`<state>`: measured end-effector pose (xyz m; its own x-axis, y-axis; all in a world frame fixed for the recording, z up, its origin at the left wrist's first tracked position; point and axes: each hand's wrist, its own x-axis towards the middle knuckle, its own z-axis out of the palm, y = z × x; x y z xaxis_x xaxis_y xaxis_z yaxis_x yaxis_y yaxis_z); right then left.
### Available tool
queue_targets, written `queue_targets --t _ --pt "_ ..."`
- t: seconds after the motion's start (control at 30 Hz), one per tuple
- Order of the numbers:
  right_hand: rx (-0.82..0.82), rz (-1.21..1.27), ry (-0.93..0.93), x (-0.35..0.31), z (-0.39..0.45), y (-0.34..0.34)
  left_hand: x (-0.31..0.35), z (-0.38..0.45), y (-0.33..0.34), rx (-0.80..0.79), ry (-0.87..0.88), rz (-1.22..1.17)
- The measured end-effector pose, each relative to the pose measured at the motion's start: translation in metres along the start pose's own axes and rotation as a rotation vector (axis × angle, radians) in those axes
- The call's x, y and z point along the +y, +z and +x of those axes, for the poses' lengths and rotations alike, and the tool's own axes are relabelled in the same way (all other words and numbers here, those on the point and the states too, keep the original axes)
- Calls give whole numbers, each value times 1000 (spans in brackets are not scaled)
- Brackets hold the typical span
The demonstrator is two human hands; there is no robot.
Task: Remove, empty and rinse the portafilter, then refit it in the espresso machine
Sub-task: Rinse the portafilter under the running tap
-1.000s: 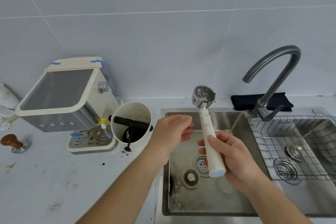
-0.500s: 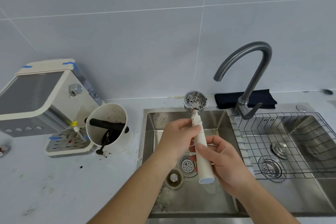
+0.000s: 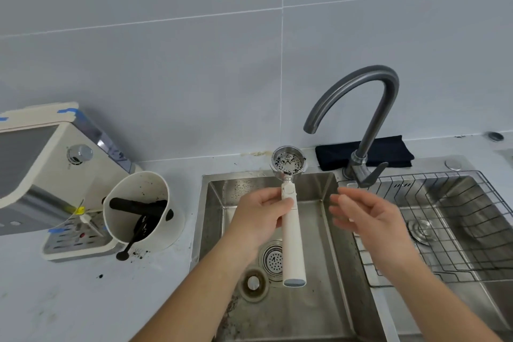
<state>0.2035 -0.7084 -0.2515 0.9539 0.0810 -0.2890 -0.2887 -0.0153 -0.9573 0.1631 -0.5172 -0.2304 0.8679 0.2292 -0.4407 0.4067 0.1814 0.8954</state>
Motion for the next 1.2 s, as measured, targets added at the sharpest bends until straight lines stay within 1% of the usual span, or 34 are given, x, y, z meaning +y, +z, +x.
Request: queue_targets --t 0.1,0.27,0.37,0.7,1.2 --pt "118 -48 -50 -5 29 -21 -1 7 3 -18 -10 -5" --pt "321 -306 -122 -6 68 -45 -2 17 9 -30 -42 -9" --pt "384 -379 -142 -3 88 -53 -3 24 13 -30 -59 -1" --pt "376 -604 -134 14 128 -59 -5 35 16 -22 -80 -26" --pt "364 -636 -150 18 130 -60 -10 42 19 -1 -83 -40"
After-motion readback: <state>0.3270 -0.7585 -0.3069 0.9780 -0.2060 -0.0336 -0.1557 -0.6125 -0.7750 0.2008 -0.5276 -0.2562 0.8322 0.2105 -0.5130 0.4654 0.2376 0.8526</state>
